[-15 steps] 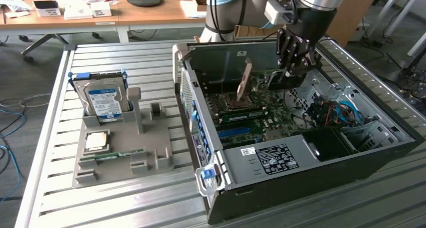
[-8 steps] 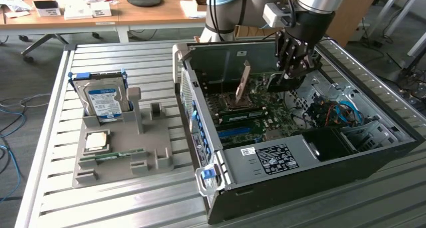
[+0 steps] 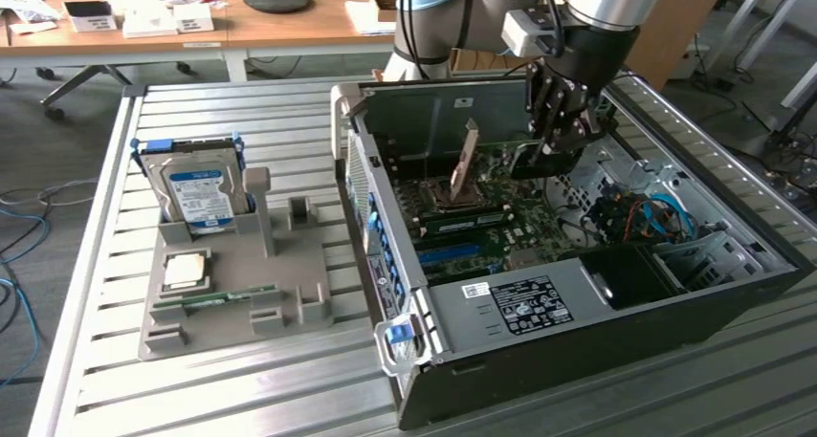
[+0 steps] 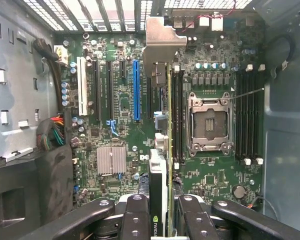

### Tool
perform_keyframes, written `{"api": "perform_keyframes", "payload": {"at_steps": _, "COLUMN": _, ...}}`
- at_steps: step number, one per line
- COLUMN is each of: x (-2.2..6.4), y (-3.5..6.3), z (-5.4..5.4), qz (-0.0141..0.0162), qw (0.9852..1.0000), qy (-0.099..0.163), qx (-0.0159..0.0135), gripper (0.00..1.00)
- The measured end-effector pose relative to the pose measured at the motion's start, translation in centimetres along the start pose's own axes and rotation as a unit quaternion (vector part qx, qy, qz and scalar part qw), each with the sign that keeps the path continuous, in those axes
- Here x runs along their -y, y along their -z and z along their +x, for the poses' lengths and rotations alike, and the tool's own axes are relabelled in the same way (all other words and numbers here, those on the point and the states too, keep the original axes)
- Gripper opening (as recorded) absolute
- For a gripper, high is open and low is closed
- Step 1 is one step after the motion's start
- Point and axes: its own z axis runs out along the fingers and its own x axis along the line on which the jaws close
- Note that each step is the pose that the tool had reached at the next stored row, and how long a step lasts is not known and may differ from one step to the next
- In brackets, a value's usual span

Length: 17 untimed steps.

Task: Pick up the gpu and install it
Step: 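Insert the gpu into the slot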

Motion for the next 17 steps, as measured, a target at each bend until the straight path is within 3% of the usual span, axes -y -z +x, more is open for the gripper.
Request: {"api": "perform_keyframes", "payload": {"at_steps": 17, "x": -0.13, "y": -0.83, "z": 0.5, "qz": -0.0001, "qw": 1.0, "qy": 0.0, "qx": 0.0, "gripper": 0.27}}
